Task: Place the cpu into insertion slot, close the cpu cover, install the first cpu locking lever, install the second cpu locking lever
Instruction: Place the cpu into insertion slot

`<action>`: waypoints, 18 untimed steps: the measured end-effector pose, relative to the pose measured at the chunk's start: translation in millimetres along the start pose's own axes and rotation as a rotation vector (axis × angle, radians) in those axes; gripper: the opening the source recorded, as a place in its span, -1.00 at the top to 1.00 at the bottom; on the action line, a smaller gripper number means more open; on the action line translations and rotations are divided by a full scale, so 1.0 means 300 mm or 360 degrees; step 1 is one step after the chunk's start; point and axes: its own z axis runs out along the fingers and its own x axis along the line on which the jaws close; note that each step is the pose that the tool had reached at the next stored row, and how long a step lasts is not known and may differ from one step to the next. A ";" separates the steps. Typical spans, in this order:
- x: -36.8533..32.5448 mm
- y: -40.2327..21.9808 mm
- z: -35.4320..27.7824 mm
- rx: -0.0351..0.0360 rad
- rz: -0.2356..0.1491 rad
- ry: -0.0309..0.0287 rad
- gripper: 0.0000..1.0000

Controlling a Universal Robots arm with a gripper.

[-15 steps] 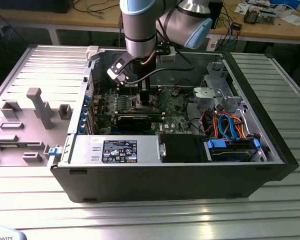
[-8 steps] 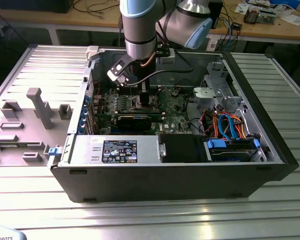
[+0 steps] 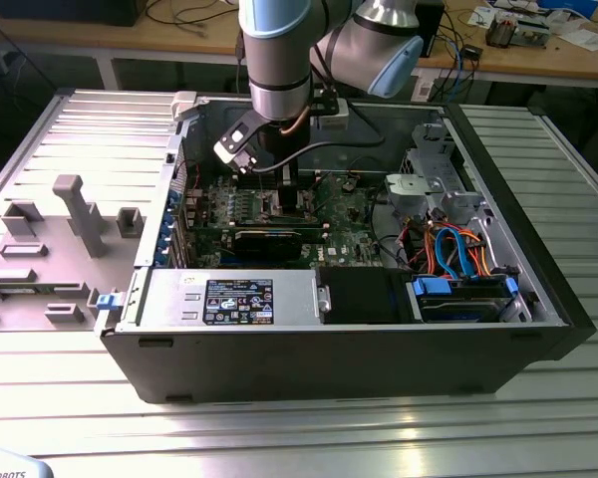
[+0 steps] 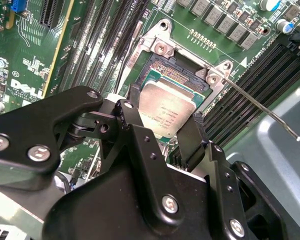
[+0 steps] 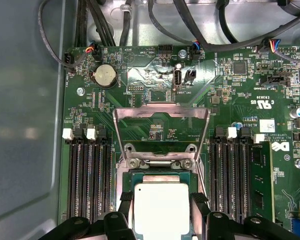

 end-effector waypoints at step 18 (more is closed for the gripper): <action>-0.001 -0.006 0.023 0.0000 0.0000 -0.00004 -0.08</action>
